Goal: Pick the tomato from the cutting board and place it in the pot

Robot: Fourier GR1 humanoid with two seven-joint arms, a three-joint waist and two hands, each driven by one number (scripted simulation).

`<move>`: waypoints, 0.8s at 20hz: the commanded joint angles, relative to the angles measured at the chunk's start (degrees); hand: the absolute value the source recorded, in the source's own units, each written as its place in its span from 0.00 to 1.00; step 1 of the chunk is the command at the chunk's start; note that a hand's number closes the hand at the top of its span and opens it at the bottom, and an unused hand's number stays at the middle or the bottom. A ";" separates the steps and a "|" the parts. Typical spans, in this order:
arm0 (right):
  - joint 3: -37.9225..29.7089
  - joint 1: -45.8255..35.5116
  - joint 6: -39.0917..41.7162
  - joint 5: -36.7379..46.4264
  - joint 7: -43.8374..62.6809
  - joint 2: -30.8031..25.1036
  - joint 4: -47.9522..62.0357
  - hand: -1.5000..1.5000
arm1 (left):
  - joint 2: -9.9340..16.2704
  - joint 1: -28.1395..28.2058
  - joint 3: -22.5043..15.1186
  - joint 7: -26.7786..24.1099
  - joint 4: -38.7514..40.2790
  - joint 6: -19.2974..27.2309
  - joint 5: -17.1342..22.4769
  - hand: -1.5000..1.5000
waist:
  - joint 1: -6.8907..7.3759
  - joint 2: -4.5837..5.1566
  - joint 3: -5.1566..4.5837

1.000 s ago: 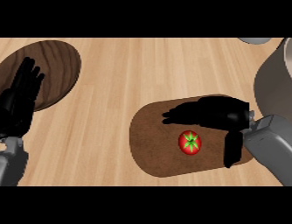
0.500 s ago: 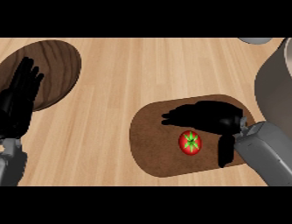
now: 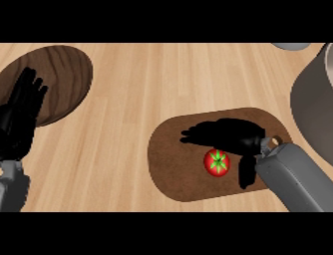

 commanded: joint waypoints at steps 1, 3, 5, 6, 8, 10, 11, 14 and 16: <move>-1.96 0.18 0.57 2.97 -4.37 -1.93 2.95 0.00 | -0.33 -0.32 1.40 0.29 0.70 -0.54 -0.02 0.50 | -0.05 0.00 0.00; 1.26 1.66 -2.71 5.44 -0.70 4.23 5.08 0.00 | 1.82 -2.10 3.68 1.18 1.81 -2.65 1.81 0.50 | -0.05 0.02 0.00; 1.54 -3.88 -3.43 6.64 -8.94 0.32 7.41 1.00 | -0.22 -0.22 0.31 3.97 -4.34 0.56 -1.16 0.50 | 0.56 0.02 0.03; 3.23 -1.16 -4.92 7.20 -12.09 -1.24 5.42 1.00 | 0.17 0.57 1.45 1.03 -1.82 -1.42 -0.05 0.50 | 0.28 0.03 0.01; 3.31 1.89 -5.36 7.93 -11.31 -1.31 0.14 1.00 | -0.31 -2.44 1.51 2.54 -0.78 -0.16 -0.87 0.50 | -0.28 -0.06 0.00; 3.11 0.96 -7.20 9.34 -14.13 -0.09 5.03 1.00 | -2.38 0.40 -0.32 1.75 -2.27 0.53 -2.43 0.50 | -0.01 -0.03 0.01; 4.60 3.77 -10.39 11.07 -12.94 1.53 5.04 1.00 | -1.14 0.04 0.37 2.62 -2.35 -0.49 -2.18 0.50 | -0.05 -0.03 0.01; 1.55 0.36 -5.01 10.76 -14.17 0.93 4.56 1.00 | -3.26 0.47 -0.19 -0.53 0.60 -0.96 -2.58 0.50 | -0.09 -0.02 -0.01; 1.52 -3.28 -8.97 11.90 -18.76 1.57 13.14 1.00 | -3.25 -0.70 -0.29 -0.05 0.70 -0.39 -3.29 0.50 | 0.26 0.10 0.01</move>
